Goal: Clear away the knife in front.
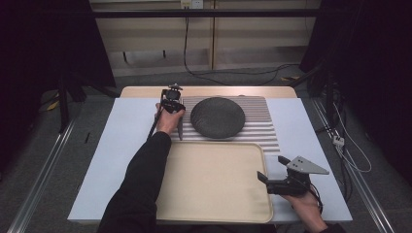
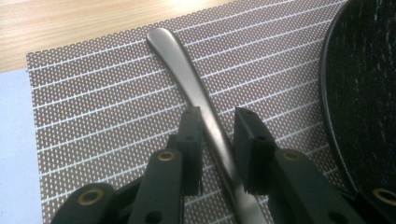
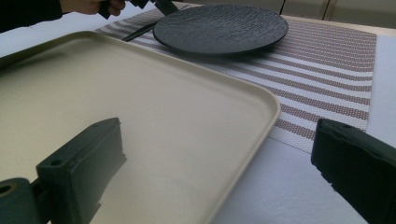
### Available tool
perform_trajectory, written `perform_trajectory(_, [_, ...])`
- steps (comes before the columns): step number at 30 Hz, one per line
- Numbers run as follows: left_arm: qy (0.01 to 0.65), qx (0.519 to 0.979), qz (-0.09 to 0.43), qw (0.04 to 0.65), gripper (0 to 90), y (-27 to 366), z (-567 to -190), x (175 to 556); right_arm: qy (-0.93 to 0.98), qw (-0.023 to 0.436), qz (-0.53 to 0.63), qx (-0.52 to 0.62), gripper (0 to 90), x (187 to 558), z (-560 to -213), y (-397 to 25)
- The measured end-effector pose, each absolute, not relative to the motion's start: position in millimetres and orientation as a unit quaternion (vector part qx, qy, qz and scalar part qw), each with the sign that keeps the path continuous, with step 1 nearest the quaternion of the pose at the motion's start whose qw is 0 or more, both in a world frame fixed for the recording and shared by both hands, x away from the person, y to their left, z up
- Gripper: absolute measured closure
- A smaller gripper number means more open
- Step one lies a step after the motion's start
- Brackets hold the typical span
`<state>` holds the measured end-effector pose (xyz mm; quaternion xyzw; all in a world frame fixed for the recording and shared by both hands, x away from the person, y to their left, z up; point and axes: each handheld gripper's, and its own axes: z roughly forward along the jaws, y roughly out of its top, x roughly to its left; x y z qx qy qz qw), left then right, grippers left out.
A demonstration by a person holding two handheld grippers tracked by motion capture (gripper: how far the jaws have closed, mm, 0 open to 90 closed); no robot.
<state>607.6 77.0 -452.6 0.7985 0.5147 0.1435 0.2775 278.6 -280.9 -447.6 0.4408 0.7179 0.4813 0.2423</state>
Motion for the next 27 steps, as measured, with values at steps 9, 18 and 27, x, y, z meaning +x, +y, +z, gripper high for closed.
perform_trajectory(9, [0.51,0.811,0.124,0.26,80.0,79.9,-449.1,610.5,0.718,0.243,0.481,0.442,2.5,277.4,-447.4,-280.9])
perform_trajectory(18, [0.493,0.821,0.121,0.259,80.1,81.2,-448.5,611.3,0.718,0.242,0.481,0.441,2.5,278.2,-447.6,-280.1])
perform_trajectory(27, [0.49,0.824,0.112,0.26,80.2,84.1,-446.0,609.8,0.719,0.243,0.48,0.44,2.4,278.4,-447.3,-279.6])
